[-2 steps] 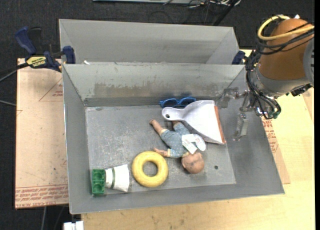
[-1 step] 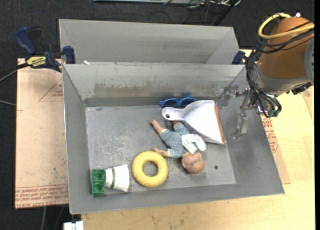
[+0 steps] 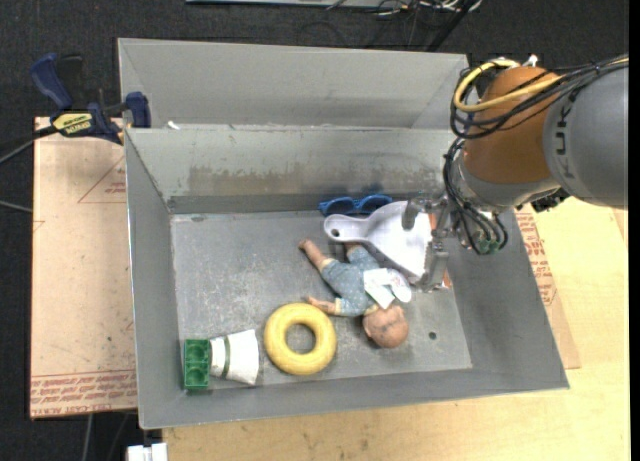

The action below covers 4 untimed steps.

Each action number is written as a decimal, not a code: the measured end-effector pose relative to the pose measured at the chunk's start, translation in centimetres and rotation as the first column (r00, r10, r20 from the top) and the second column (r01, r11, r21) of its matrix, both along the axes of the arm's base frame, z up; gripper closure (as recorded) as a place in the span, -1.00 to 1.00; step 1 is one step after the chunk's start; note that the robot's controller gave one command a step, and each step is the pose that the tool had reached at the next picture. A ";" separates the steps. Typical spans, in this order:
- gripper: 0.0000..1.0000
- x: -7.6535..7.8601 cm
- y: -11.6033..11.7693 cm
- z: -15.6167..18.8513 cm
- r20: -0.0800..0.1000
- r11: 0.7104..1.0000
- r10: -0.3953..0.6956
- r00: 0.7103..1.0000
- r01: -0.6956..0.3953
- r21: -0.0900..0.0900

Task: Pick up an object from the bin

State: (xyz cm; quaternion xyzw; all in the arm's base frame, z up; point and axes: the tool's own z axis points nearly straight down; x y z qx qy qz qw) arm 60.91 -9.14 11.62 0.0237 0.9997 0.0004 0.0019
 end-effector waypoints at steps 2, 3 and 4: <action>-1.00 -0.2 2.1 -2.1 -0.001 0.992 -0.129 0.992 0.129 0.001; -1.00 0.1 2.0 -2.8 -0.001 0.998 -0.061 0.998 0.061 0.001; 1.00 0.1 2.8 -4.6 -0.004 0.967 -0.256 0.967 0.256 0.000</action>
Offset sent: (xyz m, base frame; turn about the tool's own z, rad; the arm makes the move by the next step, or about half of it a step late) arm -0.0023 0.0230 -0.0153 0.1378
